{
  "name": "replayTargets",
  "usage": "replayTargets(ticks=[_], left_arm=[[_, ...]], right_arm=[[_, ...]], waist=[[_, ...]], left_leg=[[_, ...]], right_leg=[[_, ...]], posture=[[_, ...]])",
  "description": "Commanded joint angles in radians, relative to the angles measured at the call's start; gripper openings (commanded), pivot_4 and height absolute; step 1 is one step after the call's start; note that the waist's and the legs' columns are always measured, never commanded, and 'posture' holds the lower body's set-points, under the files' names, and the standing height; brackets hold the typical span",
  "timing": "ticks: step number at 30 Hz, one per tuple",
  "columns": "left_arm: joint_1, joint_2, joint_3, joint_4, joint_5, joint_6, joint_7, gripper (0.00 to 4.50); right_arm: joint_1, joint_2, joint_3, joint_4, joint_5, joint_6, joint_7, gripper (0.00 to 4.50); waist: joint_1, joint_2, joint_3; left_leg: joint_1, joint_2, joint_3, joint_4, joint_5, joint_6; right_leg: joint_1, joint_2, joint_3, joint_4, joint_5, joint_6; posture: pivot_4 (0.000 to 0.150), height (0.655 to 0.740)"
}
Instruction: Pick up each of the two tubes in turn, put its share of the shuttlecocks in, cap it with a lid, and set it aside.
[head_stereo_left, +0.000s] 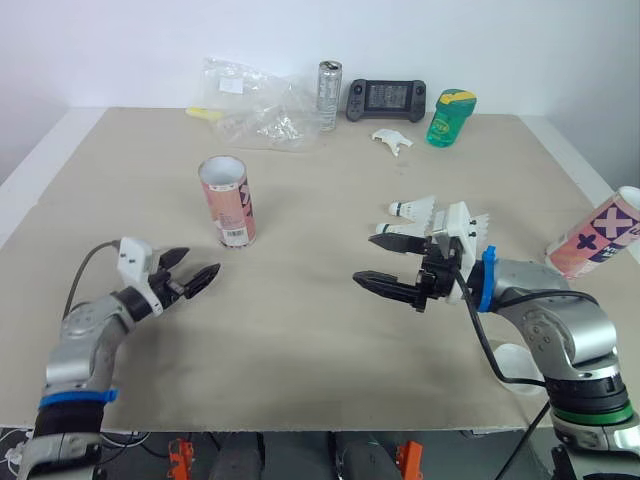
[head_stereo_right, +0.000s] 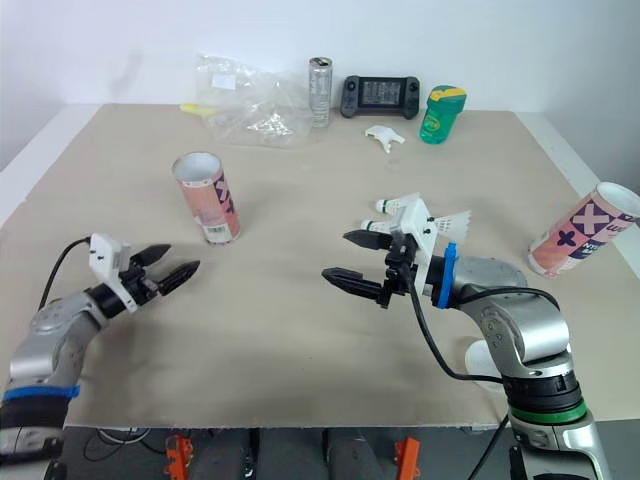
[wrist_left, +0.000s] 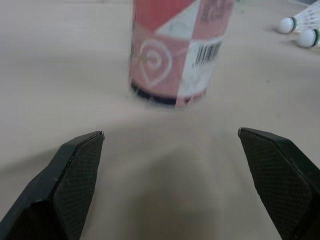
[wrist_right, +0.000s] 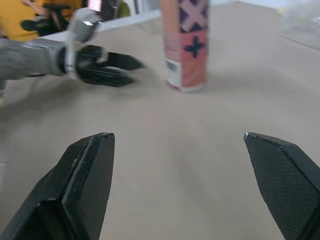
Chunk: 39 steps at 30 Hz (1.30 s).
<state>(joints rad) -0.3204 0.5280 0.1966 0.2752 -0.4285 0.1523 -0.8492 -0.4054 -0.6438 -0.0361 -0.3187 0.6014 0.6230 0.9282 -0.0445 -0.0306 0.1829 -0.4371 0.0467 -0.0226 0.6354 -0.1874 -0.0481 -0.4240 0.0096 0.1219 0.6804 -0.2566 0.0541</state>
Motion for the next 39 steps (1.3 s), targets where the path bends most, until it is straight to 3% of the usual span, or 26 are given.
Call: replayTargets(ticks=[1, 11, 20, 38, 39], left_arm=[[-0.077, 0.006, -0.036, 0.092, 0.044, -0.073, -0.070, 4.50], [-0.374, -0.047, -0.102, 0.505, 0.157, -0.229, -0.129, 4.50], [-0.583, -0.121, -0.101, 0.829, 0.227, -0.328, -0.075, 4.50], [-0.669, -0.165, -0.077, 0.933, 0.258, -0.366, -0.082, 4.50], [-0.669, -0.164, -0.077, 0.932, 0.258, -0.367, -0.083, 4.24]], right_arm=[[-0.013, 0.004, -0.006, -0.080, 0.017, -0.008, -0.020, 4.43], [-0.015, 0.018, 0.022, -0.145, 0.013, -0.003, -0.058, 4.43], [0.014, -0.012, 0.000, -0.174, 0.012, 0.005, -0.086, 4.43], [0.002, -0.004, -0.078, -0.183, 0.035, -0.008, -0.165, 4.43], [0.001, -0.002, -0.078, -0.183, 0.036, -0.007, -0.167, 4.49]], waist=[[0.000, 0.000, 0.000], [-0.001, 0.000, 0.000], [0.000, 0.000, 0.000], [0.000, 0.000, 0.000], [0.000, 0.000, 0.000]], left_leg=[[0.000, 0.000, 0.000, 0.000, 0.000, 0.000], [0.000, 0.000, -0.004, 0.002, 0.002, 0.001], [-0.002, 0.000, -0.007, 0.003, 0.002, 0.001], [-0.002, 0.000, -0.008, 0.003, 0.003, 0.001], [-0.002, 0.000, -0.009, 0.003, 0.003, 0.001]], right_leg=[[0.000, 0.000, 0.000, 0.000, 0.000, 0.000], [0.001, 0.002, -0.004, 0.001, 0.000, 0.004], [0.002, 0.002, -0.006, 0.001, 0.000, 0.004], [0.002, 0.002, -0.007, 0.001, 0.000, 0.004], [0.002, 0.002, -0.007, 0.002, 0.000, 0.004]], posture=[[0.150, 0.7236], [0.150, 0.7236], [0.150, 0.7236], [0.150, 0.7236], [0.150, 0.7236]])
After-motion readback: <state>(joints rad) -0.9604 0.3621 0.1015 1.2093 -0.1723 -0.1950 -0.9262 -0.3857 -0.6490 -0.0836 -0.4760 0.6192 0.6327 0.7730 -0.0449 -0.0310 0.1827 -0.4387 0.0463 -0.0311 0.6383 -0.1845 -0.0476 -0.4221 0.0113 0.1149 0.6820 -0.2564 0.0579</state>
